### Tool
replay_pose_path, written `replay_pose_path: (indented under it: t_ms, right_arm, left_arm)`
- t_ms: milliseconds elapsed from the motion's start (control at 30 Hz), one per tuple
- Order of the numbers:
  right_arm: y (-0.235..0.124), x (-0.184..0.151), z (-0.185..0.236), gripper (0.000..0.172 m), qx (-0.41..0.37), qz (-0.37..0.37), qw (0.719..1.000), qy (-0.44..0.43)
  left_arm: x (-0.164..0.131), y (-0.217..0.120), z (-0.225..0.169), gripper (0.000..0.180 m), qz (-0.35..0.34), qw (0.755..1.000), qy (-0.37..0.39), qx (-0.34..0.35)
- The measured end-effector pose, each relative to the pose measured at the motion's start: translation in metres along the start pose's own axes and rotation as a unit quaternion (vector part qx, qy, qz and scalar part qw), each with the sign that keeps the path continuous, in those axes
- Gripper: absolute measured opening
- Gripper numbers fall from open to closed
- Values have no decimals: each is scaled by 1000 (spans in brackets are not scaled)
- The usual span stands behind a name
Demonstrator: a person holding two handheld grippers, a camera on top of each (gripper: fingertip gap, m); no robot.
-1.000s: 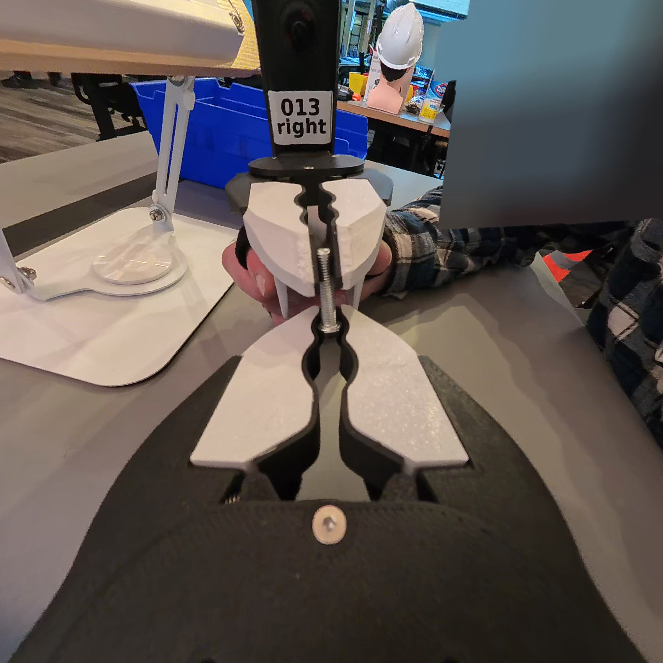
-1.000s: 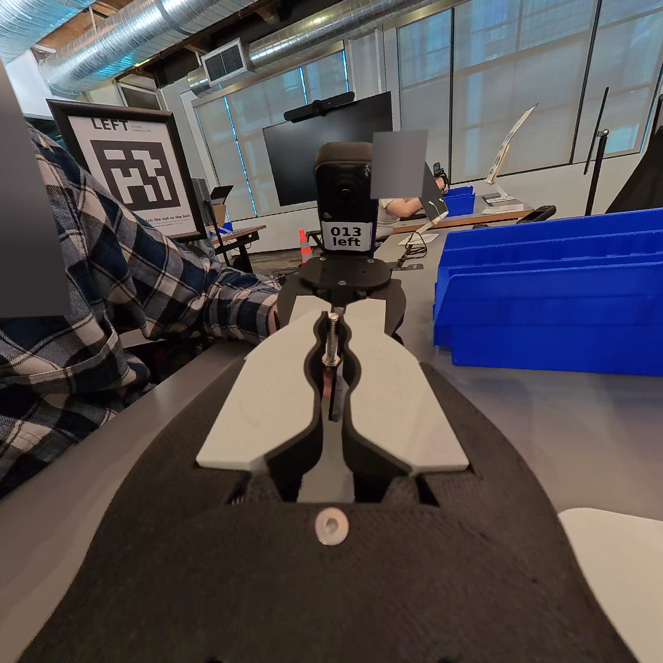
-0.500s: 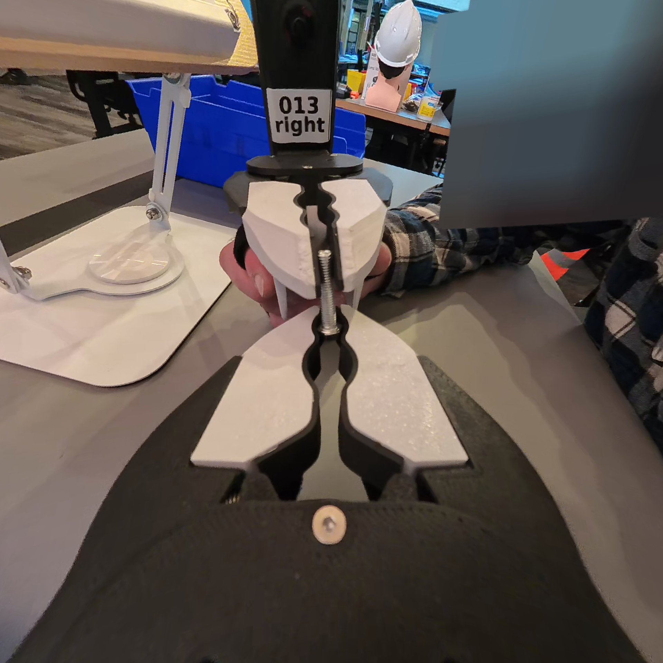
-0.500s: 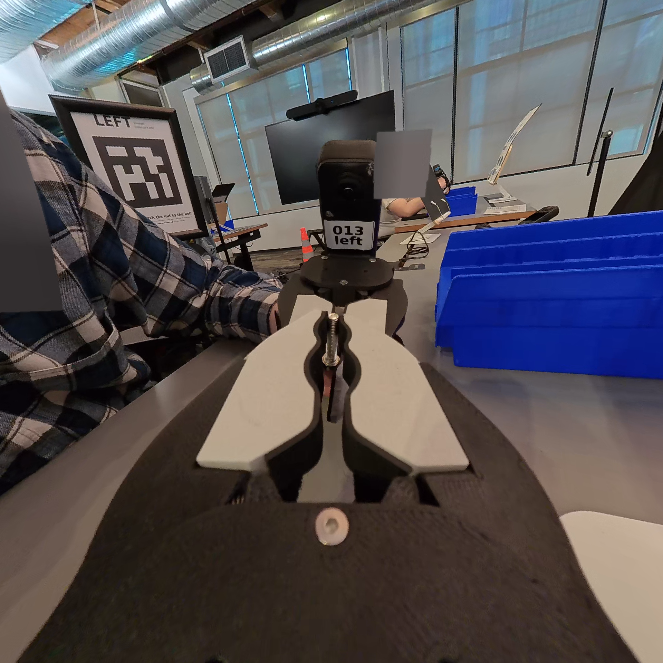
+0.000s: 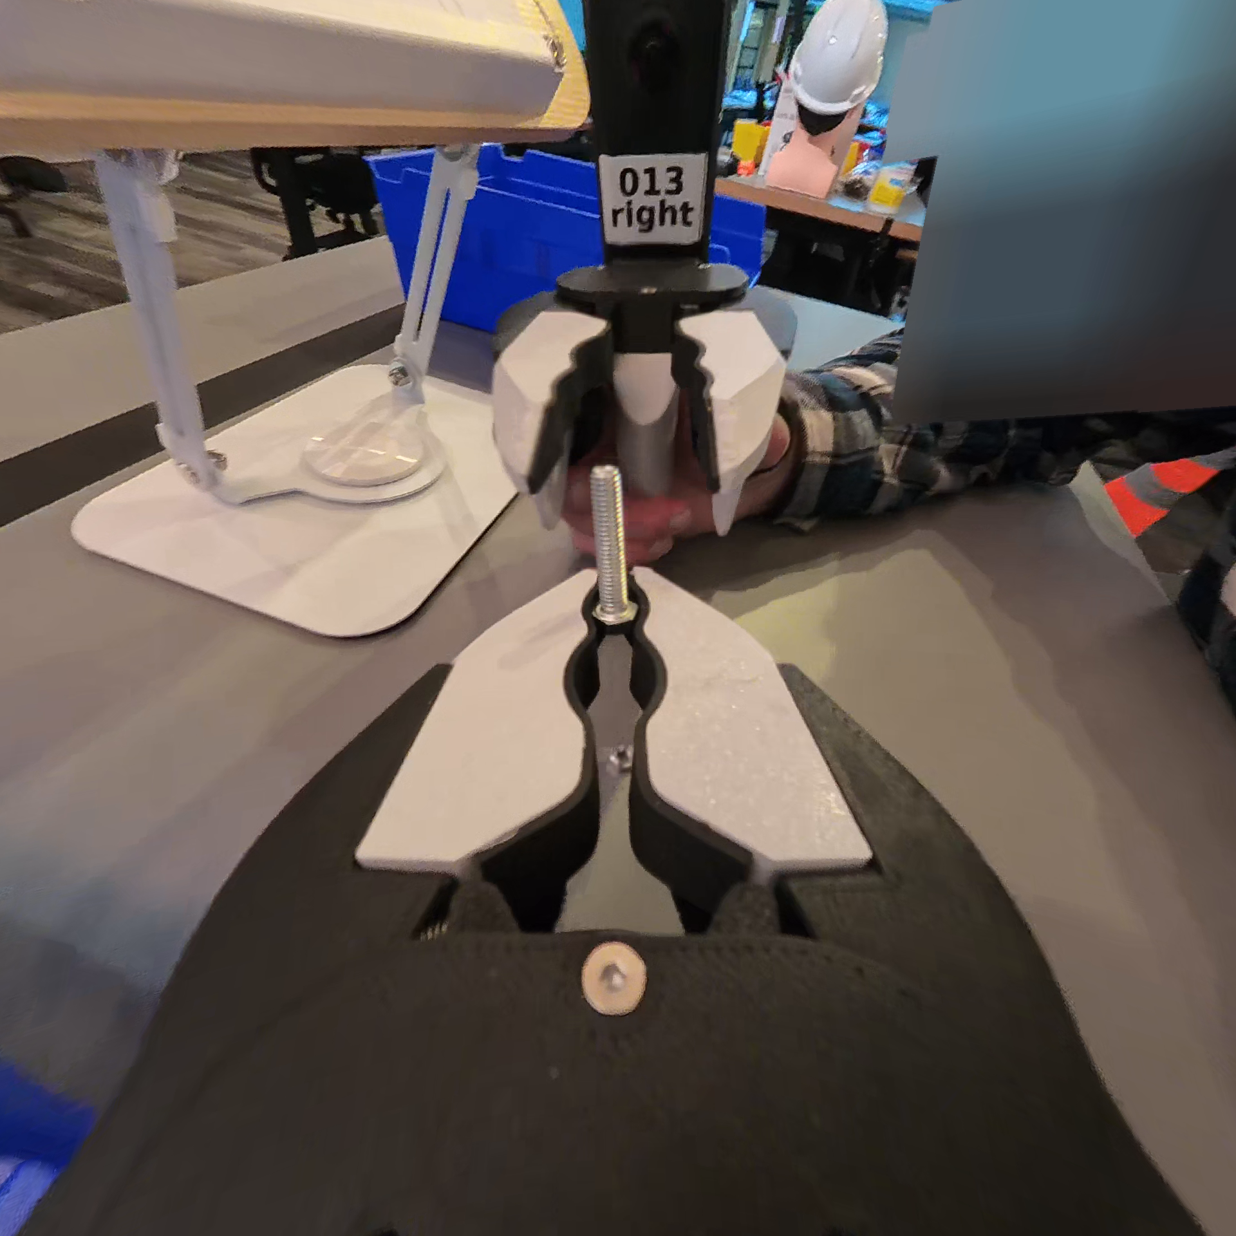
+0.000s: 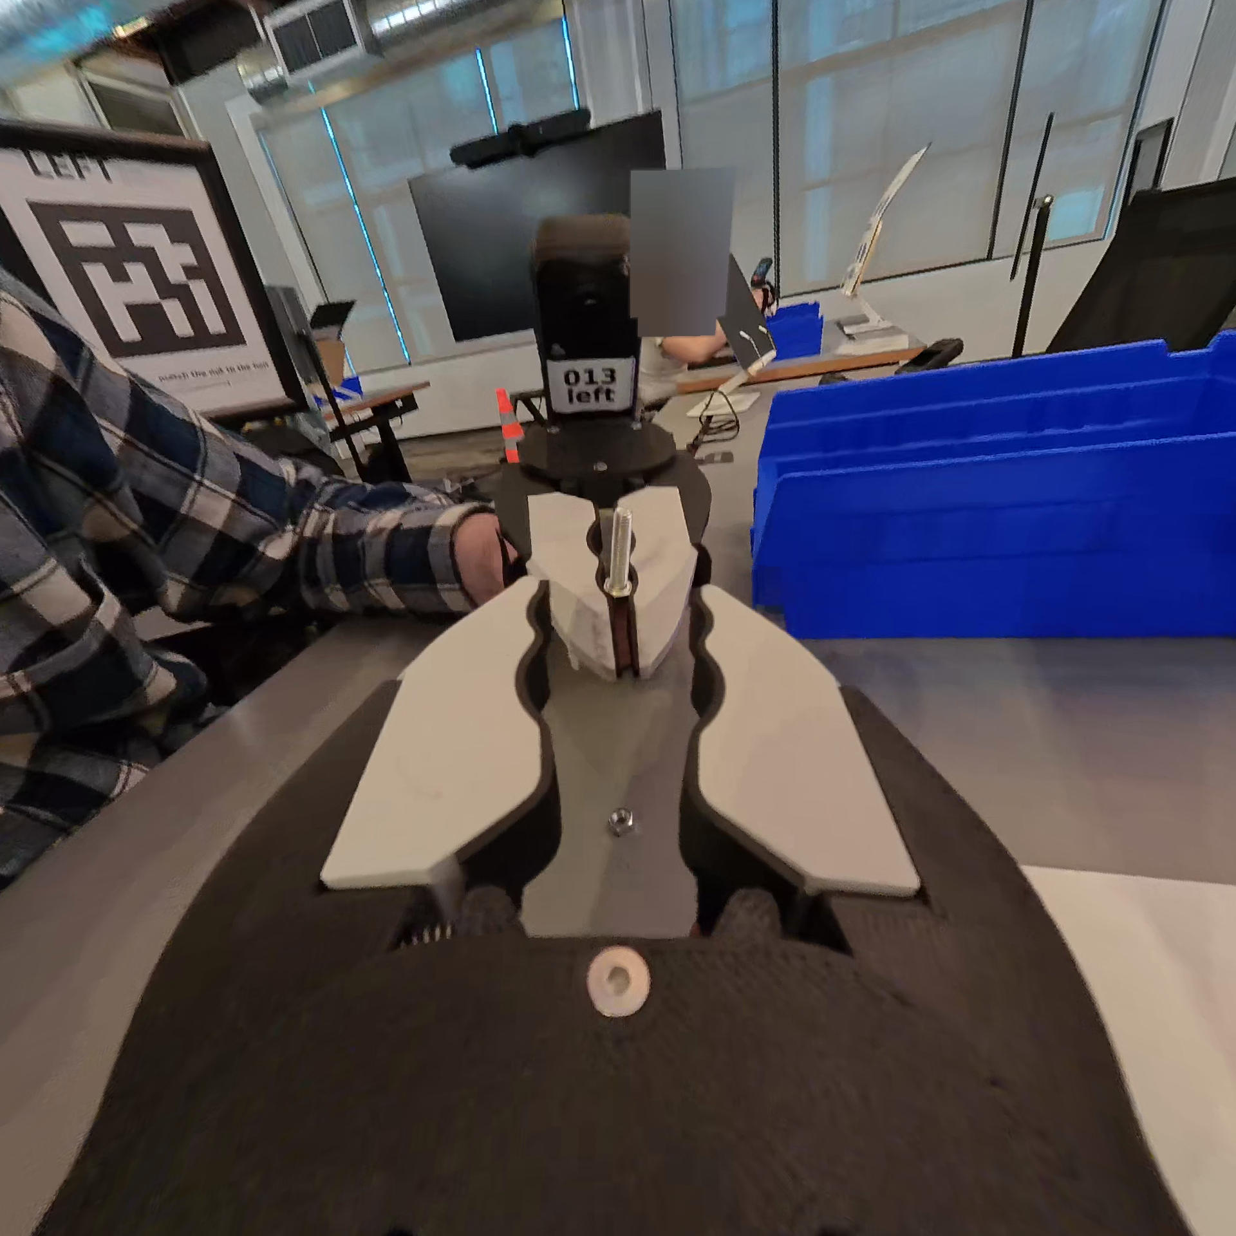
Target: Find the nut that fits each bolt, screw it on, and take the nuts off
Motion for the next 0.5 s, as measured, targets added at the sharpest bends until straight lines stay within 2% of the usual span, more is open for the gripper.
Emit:
replay_pose_path:
  t_ms: [167,233,333,500]
  right_arm:
    - [-2,-20,-3,36,-32,94,994,-45]
    - [-5,-31,-1,29,-23,138,988,-70]
    - [-6,-49,-2,32,-23,209,973,-96]
    - [-2,-65,1,27,-20,265,958,-109]
  left_arm:
    - [-7,-15,4,4,41,997,43,51]
    - [-10,-19,3,4,50,996,49,56]
    - [-10,-23,4,4,49,996,50,53]
    - [-15,-25,7,4,56,996,47,54]
Point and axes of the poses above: each gripper's, where its closed fingertips meet, y out along the fingers, x out of its top, z = x × y across the jaws, the point moved 2 cm from there along -y, back along the fingers, and after that the axes turned 7 degrees about y, right-handed, at the moved point
